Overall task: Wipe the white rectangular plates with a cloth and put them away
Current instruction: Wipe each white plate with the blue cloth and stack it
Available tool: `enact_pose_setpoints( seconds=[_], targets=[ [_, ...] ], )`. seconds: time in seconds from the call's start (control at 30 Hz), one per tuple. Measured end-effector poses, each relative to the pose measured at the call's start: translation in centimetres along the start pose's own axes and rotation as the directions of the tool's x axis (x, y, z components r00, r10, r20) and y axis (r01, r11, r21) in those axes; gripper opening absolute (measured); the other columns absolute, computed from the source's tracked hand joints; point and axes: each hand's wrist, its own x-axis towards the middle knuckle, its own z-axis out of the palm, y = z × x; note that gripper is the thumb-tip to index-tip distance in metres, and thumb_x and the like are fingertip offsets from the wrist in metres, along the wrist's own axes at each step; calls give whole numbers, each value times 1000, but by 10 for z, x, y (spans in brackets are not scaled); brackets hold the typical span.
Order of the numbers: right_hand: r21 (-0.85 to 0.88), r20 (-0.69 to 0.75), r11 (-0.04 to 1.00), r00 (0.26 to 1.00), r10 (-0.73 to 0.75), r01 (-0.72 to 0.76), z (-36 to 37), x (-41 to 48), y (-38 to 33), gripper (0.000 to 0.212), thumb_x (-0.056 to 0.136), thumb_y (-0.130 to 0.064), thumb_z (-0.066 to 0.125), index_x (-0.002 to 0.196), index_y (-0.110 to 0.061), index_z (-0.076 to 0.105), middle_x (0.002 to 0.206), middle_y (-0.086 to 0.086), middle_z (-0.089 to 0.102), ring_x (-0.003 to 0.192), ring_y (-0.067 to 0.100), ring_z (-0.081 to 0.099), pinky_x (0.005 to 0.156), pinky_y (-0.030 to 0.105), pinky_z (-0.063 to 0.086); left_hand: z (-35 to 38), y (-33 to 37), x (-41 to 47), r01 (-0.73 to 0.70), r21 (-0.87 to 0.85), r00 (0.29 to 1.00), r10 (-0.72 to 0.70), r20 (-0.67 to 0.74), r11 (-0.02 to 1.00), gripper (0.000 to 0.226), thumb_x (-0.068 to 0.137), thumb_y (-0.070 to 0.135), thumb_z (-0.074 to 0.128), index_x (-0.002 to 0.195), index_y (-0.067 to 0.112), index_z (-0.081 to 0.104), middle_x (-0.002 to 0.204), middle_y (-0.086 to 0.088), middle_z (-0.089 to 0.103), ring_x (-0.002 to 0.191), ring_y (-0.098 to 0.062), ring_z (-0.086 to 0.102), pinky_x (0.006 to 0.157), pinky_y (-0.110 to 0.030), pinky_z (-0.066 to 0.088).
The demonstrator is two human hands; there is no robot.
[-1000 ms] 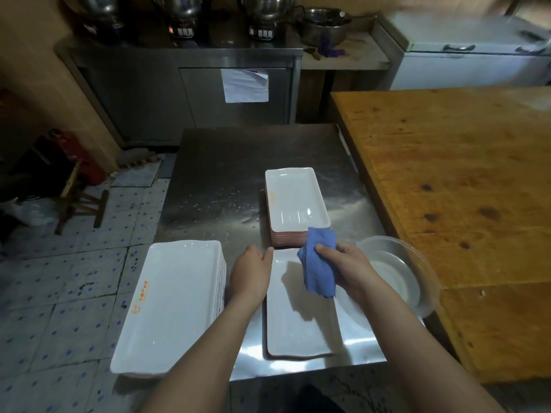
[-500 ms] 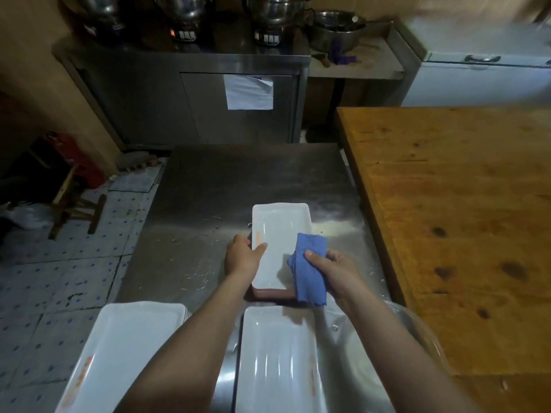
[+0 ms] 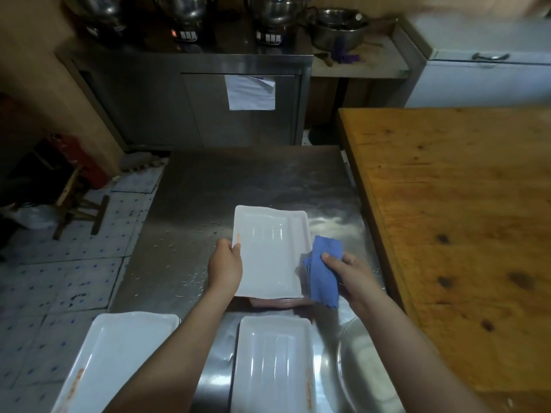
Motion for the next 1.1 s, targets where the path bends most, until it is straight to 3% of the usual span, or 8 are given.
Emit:
enact_pose_setpoints(
  seconds=[0.1,0.23,0.47,0.6,0.73,0.87,1.0,1.1],
  targets=[
    [0,21,1000,1000,-24,24,-3,-9,-7,22,89,-19,64,104,-2,63,99,14,72,90,26,68,67,31,55,-8,-1,-3,27,-39,1000,-27,9,999,17,99,25,39,94,8,43,83,-7,53,71,-24,49,53,-29,30],
    [13,20,996,996,-83,83,-4,-20,-20,27,90,-20,63,109,-2,62,101,14,71,95,29,68,71,34,55,-19,-6,-14,58,-155,998,-52,44,986,18,98,28,40,94,11,42,79,-2,50,66,-15,47,57,-29,35],
    [55,-15,984,985,-170,170,-12,-49,-33,17,89,-22,64,99,-9,65,88,6,74,77,17,71,55,25,54,-32,10,-49,26,-343,999,-11,48,939,17,96,30,45,94,12,44,79,1,52,72,-19,52,64,-31,41],
    [95,-61,975,979,-194,199,-22,-69,-34,21,90,-20,62,103,-5,64,94,10,72,83,21,70,60,28,55,-27,36,-77,-75,-383,993,104,55,921,13,96,28,45,95,15,42,78,6,50,69,-11,50,57,-28,37],
    [144,-110,962,970,-216,231,-42,-88,-34,30,91,-18,60,114,2,61,106,19,69,98,33,67,86,45,54,-13,59,-108,-218,-427,954,285,97,877,11,96,31,44,93,22,39,76,6,54,65,-6,49,51,-18,34],
    [194,-237,937,941,-243,291,-67,-107,-36,20,90,-15,61,104,-1,64,83,9,74,72,19,71,55,26,55,3,79,-134,-339,-448,870,457,187,828,12,95,35,46,88,33,36,80,16,53,71,-1,53,54,-11,37],
    [206,-301,930,924,-236,304,-87,-118,-34,29,91,-14,60,114,3,61,105,20,69,97,33,67,80,39,55,18,90,-151,-397,-430,817,526,237,811,12,96,37,46,92,35,35,84,21,52,77,1,54,61,-12,41],
    [204,-314,925,916,-248,320,-93,-124,-33,25,91,-15,60,111,1,61,102,17,69,90,29,68,72,36,54,24,91,-158,-399,-439,811,533,242,805,10,96,37,45,94,34,36,85,21,52,79,-2,56,64,-14,43]
  ],
)
